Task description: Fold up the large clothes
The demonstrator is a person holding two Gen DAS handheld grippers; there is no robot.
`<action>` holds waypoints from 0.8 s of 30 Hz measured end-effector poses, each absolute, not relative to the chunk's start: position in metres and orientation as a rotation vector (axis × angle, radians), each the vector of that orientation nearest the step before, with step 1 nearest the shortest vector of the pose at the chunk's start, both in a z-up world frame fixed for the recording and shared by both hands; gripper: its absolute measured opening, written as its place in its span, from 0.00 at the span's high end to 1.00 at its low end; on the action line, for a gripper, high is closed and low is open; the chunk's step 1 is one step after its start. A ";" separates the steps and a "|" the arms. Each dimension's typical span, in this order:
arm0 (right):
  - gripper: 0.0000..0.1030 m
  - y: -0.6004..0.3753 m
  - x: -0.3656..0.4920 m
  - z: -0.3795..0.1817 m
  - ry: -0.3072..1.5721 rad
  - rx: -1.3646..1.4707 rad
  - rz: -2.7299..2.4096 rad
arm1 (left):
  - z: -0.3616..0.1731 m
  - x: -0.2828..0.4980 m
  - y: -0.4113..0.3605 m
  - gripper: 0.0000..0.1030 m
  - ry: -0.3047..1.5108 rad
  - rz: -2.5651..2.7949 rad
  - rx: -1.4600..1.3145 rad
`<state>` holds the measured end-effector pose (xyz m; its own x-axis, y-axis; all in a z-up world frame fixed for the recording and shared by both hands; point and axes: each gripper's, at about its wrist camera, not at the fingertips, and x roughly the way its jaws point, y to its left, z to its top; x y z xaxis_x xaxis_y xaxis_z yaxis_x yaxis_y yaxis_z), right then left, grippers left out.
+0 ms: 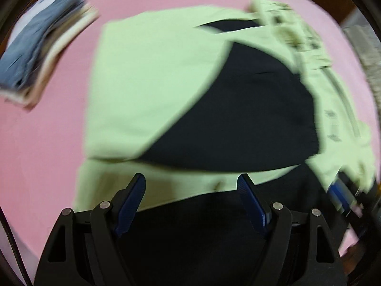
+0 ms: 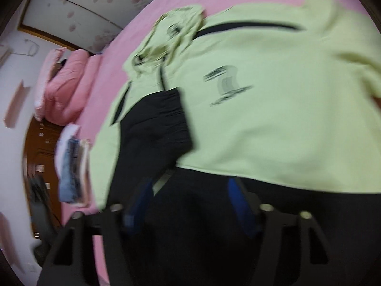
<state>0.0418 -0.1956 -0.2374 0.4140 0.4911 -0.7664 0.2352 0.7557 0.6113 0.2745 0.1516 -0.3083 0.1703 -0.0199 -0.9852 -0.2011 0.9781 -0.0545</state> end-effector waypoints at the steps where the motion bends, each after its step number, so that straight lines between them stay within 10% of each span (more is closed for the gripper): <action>1: 0.47 -0.187 0.050 -0.241 1.170 0.739 0.184 | -0.314 0.270 0.165 0.25 1.412 0.163 -0.167; 7: 0.48 -0.158 0.094 -0.260 1.191 0.687 0.077 | -0.328 0.260 0.220 0.25 1.373 0.254 -0.109; 9: 0.89 -0.154 0.104 -0.258 1.163 0.679 0.076 | -0.331 0.261 0.231 0.25 1.341 0.249 -0.133; 24: 0.91 -0.238 0.081 -0.184 0.902 0.569 -0.168 | -0.349 0.255 0.271 0.47 1.246 0.307 -0.291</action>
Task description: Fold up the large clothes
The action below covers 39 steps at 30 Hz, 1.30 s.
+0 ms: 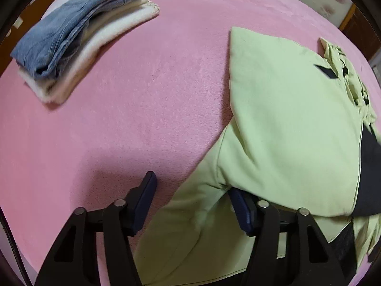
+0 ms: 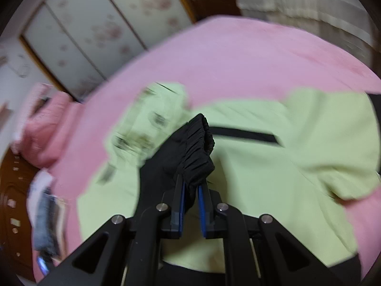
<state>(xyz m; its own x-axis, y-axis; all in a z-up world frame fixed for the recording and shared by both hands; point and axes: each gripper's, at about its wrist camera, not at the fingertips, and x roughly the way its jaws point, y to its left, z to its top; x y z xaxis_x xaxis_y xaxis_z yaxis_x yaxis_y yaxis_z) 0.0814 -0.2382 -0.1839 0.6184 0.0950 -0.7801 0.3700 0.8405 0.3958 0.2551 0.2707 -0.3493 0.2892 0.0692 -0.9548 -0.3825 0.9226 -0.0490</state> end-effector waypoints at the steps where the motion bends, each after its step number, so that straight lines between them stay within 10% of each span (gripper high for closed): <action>1: 0.90 -0.244 0.076 -0.200 0.982 0.592 -0.193 | -0.351 0.251 0.275 0.48 1.242 0.312 -0.309; 5: 0.88 -0.246 0.054 -0.240 1.133 0.603 -0.241 | -0.351 0.238 0.286 0.47 1.238 0.332 -0.361; 9: 0.61 -0.248 0.044 -0.240 1.148 0.516 -0.338 | -0.354 0.222 0.298 0.30 1.293 0.372 -0.339; 14: 0.60 -0.252 0.030 -0.196 0.965 0.401 -0.569 | -0.330 0.193 0.302 0.30 1.287 0.469 -0.269; 16: 0.62 -0.244 0.030 -0.190 0.923 0.460 -0.395 | -0.311 0.179 0.285 0.40 1.227 0.410 -0.241; 18: 0.90 -0.226 0.039 -0.198 0.957 0.541 -0.180 | -0.301 0.176 0.267 0.62 1.195 0.305 -0.210; 20: 0.96 -0.197 0.050 -0.217 1.048 0.658 0.044 | -0.297 0.186 0.240 0.79 1.183 0.171 -0.191; 29: 1.00 -0.088 0.083 -0.284 1.265 0.500 0.446 | -0.349 0.247 0.226 0.86 1.289 0.114 -0.238; 39: 0.99 -0.283 0.060 -0.254 1.087 0.316 -0.357 | -0.347 0.222 0.284 0.99 1.268 0.204 -0.315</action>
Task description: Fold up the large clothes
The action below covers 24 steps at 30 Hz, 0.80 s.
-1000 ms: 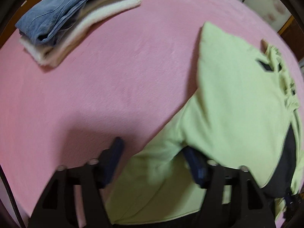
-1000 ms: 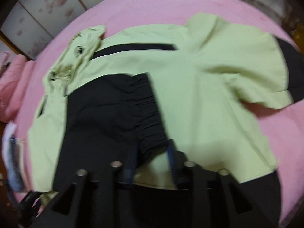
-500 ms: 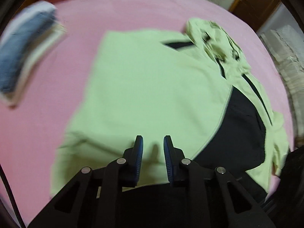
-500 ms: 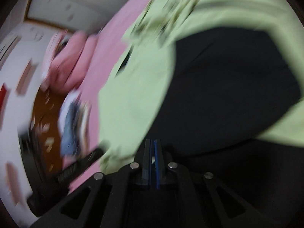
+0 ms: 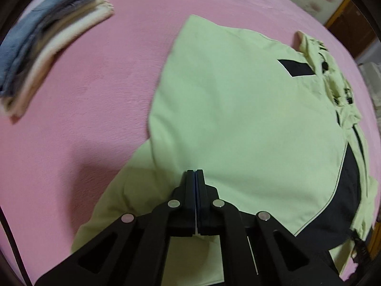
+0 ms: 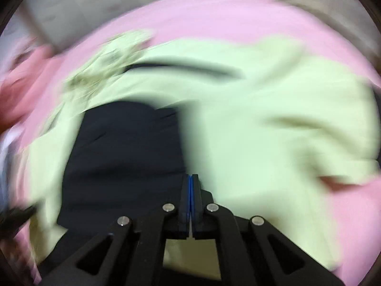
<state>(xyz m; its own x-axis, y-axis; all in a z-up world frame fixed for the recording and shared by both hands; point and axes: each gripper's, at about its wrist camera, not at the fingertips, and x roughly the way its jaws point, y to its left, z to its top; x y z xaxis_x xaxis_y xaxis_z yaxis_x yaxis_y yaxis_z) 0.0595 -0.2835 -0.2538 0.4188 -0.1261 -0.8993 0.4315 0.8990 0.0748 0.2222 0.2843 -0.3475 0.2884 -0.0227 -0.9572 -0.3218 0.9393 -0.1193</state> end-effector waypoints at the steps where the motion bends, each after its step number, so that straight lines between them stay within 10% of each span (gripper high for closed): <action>1: 0.99 -0.290 0.057 -0.244 1.055 0.296 -0.441 | -0.342 0.218 0.281 0.99 1.264 0.210 -0.296; 14: 0.99 -0.125 0.168 -0.291 1.107 0.737 0.438 | -0.348 0.304 0.237 0.98 1.209 -0.069 -0.465; 24: 1.00 -0.317 0.147 -0.269 0.947 0.542 -0.300 | -0.342 0.310 0.329 0.99 1.077 0.298 -0.310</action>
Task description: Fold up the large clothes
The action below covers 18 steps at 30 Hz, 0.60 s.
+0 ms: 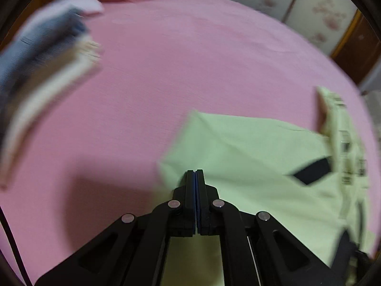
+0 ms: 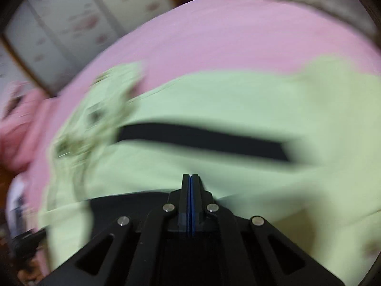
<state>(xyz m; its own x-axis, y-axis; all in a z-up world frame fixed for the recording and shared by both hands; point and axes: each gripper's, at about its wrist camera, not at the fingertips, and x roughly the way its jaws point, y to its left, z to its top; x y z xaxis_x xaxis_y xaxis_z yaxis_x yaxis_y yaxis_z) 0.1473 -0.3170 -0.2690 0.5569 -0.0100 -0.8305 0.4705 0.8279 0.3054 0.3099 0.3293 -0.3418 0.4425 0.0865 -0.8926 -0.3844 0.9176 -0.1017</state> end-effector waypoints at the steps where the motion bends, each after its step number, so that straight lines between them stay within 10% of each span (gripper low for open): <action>1: 1.00 -0.324 0.143 -0.266 0.943 0.558 -0.304 | -0.337 0.305 0.334 0.99 1.080 0.297 -0.307; 18: 1.00 -0.169 0.130 -0.292 1.135 0.739 0.283 | -0.341 0.193 0.293 0.97 1.269 0.101 -0.403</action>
